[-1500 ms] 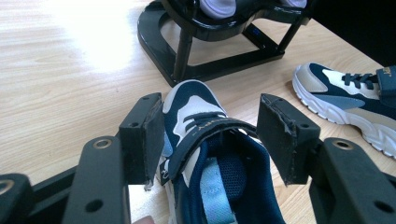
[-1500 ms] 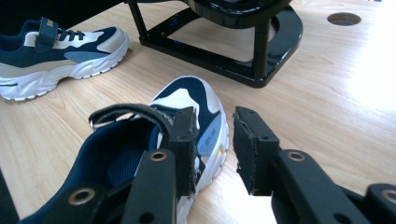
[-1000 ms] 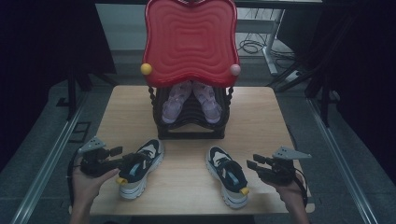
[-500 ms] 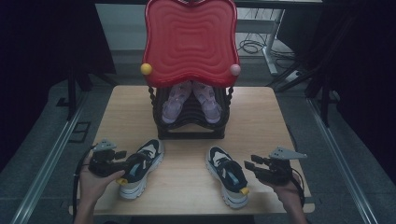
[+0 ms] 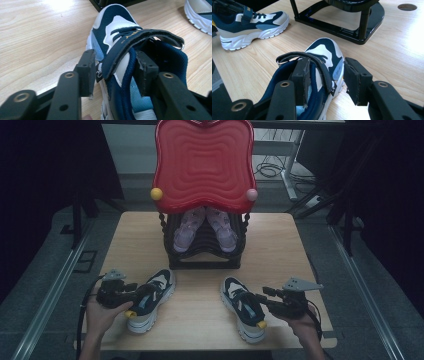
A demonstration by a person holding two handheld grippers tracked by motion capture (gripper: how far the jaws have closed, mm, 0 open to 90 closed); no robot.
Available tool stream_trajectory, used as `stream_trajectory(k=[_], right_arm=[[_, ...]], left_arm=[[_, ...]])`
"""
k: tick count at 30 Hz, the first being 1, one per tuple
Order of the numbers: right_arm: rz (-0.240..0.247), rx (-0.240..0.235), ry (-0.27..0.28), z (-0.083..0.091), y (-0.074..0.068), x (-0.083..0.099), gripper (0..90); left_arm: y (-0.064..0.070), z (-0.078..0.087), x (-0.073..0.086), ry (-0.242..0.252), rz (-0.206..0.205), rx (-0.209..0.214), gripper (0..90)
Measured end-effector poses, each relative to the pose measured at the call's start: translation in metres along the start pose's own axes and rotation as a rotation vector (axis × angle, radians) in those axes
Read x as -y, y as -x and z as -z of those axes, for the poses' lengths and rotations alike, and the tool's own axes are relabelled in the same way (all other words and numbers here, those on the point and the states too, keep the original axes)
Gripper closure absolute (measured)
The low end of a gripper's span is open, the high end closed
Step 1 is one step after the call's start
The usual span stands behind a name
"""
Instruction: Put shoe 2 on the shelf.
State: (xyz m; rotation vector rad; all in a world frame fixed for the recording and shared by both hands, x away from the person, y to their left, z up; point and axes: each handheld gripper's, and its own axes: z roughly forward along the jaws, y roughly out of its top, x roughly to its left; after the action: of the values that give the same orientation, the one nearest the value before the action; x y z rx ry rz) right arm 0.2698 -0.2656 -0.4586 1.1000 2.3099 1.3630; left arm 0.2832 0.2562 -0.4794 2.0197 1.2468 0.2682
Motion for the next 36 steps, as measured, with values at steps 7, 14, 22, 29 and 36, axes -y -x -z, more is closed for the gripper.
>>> stream_trajectory(k=[7,14,22,29,36], right_arm=[[0.022,-0.025,-0.068,-0.018,-0.006,-0.007,56.2],[0.018,0.002,-0.177,-0.037,-0.005,-0.003,58.1],[0.0,0.019,-0.243,-0.046,-0.003,-0.005,64.8],[0.026,0.045,-0.245,-0.045,-0.007,-0.006,71.3],[0.027,0.009,-0.212,-0.043,-0.005,-0.003,72.2]], left_arm=[[0.0,-0.002,0.0,-0.016,-0.017,0.003,64.3],[0.0,-0.003,0.001,-0.016,-0.019,0.005,66.3],[0.0,-0.003,0.001,-0.017,-0.017,0.004,67.2],[0.002,-0.002,0.0,-0.016,-0.016,-0.013,70.1],[0.004,-0.001,0.0,-0.016,-0.009,-0.03,72.5]])
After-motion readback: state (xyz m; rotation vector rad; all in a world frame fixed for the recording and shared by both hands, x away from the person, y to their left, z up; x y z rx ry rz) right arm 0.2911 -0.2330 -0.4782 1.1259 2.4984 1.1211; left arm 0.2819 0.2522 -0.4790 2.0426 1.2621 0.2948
